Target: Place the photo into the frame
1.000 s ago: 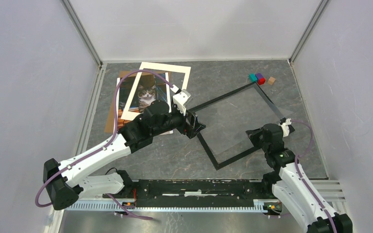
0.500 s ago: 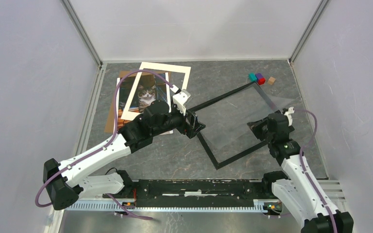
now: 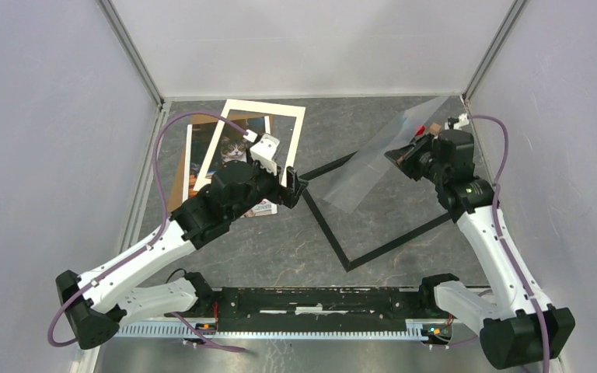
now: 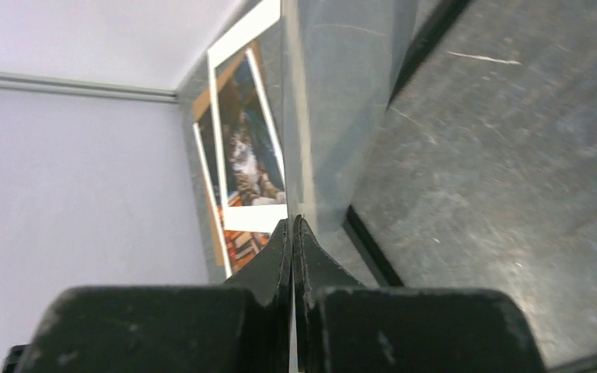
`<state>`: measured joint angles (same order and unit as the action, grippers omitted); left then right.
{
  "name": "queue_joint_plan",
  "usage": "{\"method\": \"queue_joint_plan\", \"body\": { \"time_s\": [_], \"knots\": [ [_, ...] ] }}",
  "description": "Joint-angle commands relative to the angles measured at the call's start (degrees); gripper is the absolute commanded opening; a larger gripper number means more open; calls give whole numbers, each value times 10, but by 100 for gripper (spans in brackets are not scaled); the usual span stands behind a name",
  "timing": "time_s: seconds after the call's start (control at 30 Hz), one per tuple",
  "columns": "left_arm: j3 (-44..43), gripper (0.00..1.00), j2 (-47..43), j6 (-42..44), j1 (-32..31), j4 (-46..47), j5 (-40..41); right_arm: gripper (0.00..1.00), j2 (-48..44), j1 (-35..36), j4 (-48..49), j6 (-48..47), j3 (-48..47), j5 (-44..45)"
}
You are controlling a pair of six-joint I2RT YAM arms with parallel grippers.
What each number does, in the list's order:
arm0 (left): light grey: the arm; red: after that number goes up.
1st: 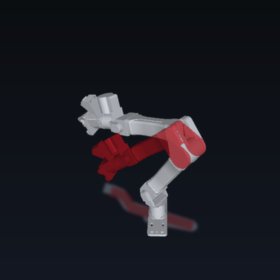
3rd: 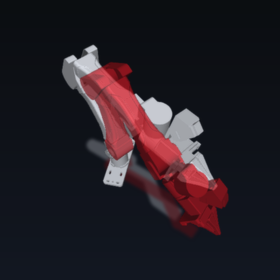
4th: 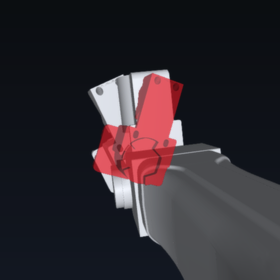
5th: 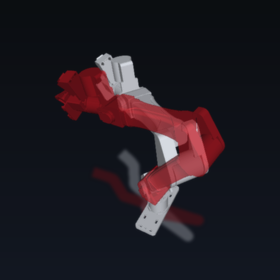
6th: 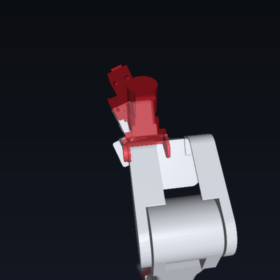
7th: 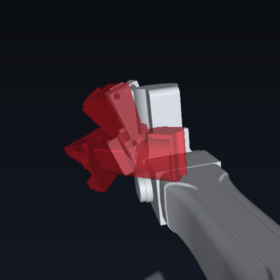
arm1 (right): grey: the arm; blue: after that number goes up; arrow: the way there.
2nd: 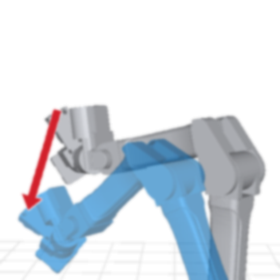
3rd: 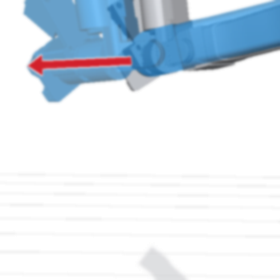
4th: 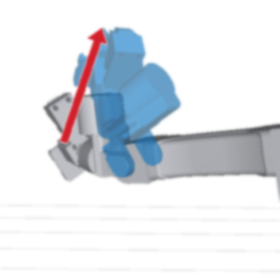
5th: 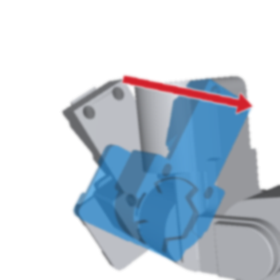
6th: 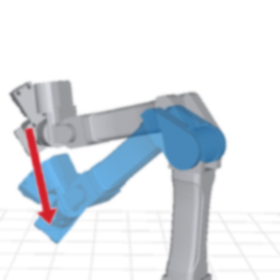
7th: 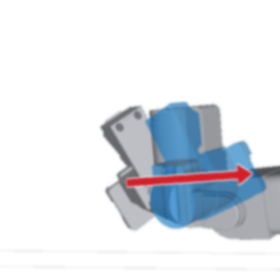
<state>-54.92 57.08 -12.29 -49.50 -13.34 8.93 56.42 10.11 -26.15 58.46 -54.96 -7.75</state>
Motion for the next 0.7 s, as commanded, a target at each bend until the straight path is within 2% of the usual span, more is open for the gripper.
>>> {"method": "queue_joint_plan", "body": {
  "time_s": [0.0,0.33,0.67],
  "knots": [
    [-11,90,-28,3,5,9,50,0,37,8,67,23,-48,-56],
    [-3,90,-43,8,11,19,43,0,70,18,145,103,-57,-66],
    [-2,90,-44,11,12,19,37,0,102,20,166,130,-130,-65]
  ]
}}
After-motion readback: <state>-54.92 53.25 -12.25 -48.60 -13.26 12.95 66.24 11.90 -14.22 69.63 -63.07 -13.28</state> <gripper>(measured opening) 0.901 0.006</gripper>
